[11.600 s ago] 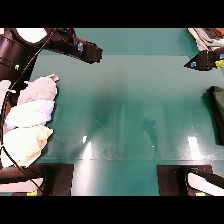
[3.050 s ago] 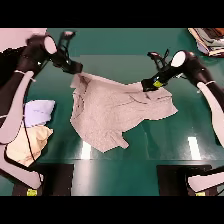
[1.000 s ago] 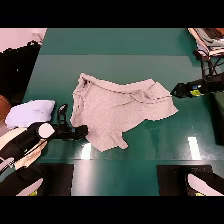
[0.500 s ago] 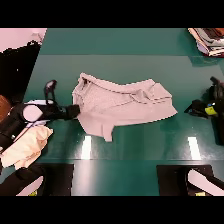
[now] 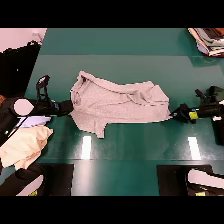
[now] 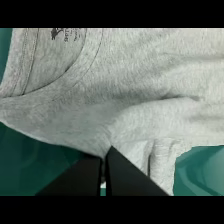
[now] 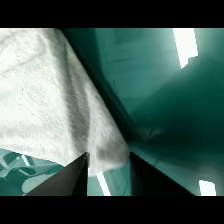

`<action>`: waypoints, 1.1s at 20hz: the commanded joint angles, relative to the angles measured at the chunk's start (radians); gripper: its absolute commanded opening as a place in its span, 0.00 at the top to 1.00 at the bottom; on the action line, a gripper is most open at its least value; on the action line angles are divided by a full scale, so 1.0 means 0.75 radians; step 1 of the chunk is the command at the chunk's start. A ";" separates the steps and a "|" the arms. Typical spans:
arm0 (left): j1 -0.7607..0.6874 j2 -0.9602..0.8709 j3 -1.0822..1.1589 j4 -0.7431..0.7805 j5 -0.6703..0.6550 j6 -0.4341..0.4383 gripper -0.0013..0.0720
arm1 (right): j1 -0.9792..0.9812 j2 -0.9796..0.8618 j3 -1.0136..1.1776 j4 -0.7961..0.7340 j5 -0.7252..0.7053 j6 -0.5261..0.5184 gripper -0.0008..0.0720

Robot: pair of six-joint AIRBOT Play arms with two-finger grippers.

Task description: Fold the shirts.

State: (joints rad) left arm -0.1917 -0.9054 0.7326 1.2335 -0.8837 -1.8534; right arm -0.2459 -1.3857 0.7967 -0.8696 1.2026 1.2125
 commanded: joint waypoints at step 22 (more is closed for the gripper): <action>0.005 0.117 1.897 0.048 -0.445 0.193 0.95 | 0.007 0.904 1.277 -0.305 0.040 0.101 0.97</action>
State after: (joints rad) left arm -0.1890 -0.8173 2.0167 1.2709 -1.2060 -1.7142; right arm -0.2401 -0.7483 1.6287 -0.9733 1.2228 1.2304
